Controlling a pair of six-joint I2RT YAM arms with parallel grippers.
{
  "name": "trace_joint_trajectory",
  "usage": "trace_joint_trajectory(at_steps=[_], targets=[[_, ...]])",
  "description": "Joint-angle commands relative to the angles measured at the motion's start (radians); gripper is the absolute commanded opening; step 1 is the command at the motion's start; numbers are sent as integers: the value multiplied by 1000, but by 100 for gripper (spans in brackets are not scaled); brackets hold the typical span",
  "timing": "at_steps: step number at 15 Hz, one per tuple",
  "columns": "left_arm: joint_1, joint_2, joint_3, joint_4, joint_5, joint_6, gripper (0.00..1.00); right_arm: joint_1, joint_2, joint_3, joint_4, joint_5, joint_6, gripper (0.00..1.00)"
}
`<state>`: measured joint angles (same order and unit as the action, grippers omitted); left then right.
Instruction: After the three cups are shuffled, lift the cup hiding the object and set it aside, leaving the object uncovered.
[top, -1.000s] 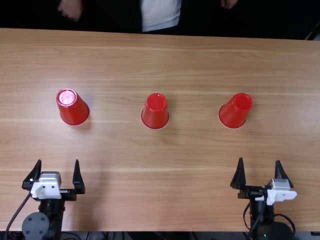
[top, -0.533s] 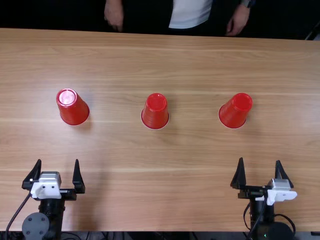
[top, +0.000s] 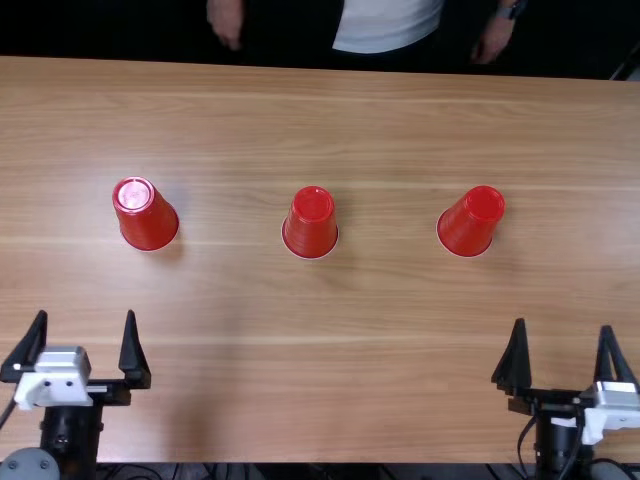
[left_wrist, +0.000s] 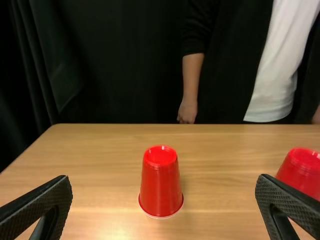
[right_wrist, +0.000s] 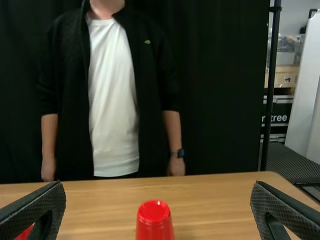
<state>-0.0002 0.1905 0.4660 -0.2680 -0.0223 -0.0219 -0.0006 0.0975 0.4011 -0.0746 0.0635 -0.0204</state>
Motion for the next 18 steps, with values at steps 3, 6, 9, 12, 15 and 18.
trace_joint_trajectory(at_steps=[3,6,9,12,15,18], targets=[[8,237,322,-143,-3,13,100,-7,183,239,-72,-3,0,100],[9,451,600,-426,-5,13,100,-6,361,443,-289,-5,-4,100],[37,622,781,-617,-38,13,100,-4,556,653,-495,-6,-27,100],[40,776,950,-754,-38,13,100,-2,783,861,-744,-6,-22,100],[40,943,1114,-916,-38,15,100,2,921,967,-836,-8,-22,100],[40,1089,1252,-1079,-38,13,100,2,1051,1019,-983,-75,-27,100]])
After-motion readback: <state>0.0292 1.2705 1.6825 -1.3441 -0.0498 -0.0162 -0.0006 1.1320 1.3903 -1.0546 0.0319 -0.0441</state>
